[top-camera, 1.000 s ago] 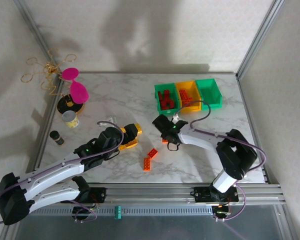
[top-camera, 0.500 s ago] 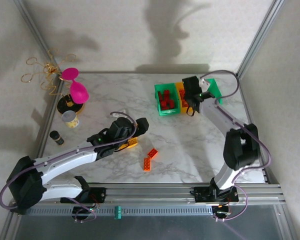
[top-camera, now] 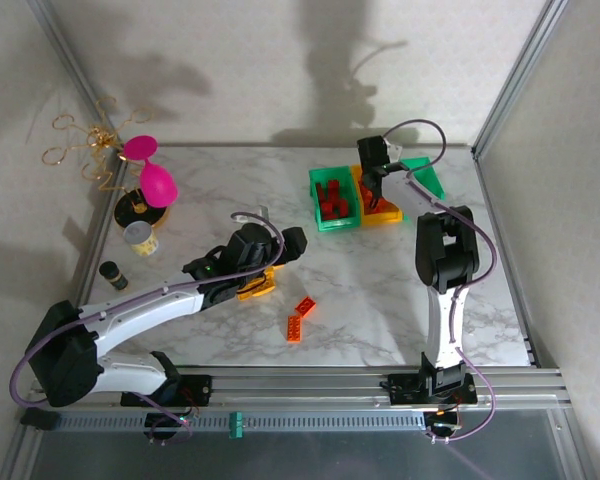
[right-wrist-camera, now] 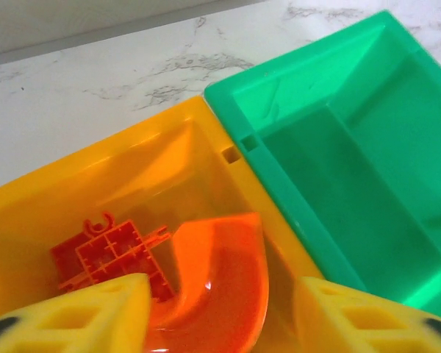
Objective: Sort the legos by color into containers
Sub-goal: Place the lego in the container, then pick up the lego from the bottom-center of the table.
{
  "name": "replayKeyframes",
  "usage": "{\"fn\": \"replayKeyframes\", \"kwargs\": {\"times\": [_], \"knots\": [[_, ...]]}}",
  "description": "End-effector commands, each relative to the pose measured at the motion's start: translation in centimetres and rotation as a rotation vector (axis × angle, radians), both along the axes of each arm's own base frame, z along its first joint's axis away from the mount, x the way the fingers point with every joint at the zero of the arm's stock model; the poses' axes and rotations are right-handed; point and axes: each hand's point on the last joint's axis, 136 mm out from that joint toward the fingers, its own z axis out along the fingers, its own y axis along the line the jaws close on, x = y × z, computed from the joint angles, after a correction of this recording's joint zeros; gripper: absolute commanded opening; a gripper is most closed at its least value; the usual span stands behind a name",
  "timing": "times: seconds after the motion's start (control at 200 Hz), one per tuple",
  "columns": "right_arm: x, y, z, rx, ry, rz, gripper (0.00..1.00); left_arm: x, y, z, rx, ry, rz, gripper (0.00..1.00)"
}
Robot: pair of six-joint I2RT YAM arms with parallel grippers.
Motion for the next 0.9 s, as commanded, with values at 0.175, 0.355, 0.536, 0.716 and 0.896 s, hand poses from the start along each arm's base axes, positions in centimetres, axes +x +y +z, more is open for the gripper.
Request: {"fn": "replayKeyframes", "kwargs": {"times": [0.175, 0.355, 0.536, 0.716, 0.896], "knots": [[-2.1, 2.4, 5.8, 0.03, -0.093, 0.097, 0.64, -0.2, 2.1, 2.4, -0.019, -0.058, 0.051, 1.0], [-7.4, 6.0, 5.5, 0.112, -0.056, 0.186, 0.68, -1.3, 3.8, 2.2, -0.037, -0.052, 0.087, 1.0], [-13.9, 11.3, 3.8, 0.159, 0.028, 0.366, 0.74, -2.9, 6.0, 1.3, -0.048, -0.035, 0.134, 1.0], [-21.2, 15.6, 0.6, 0.223, 0.161, 0.508, 0.78, -4.5, 8.0, -0.6, -0.059, 0.001, 0.174, 1.0], [-27.6, 17.6, -2.9, 0.292, 0.304, 0.506, 0.82, -5.8, 9.4, -2.4, -0.057, 0.032, 0.202, 1.0]]}}
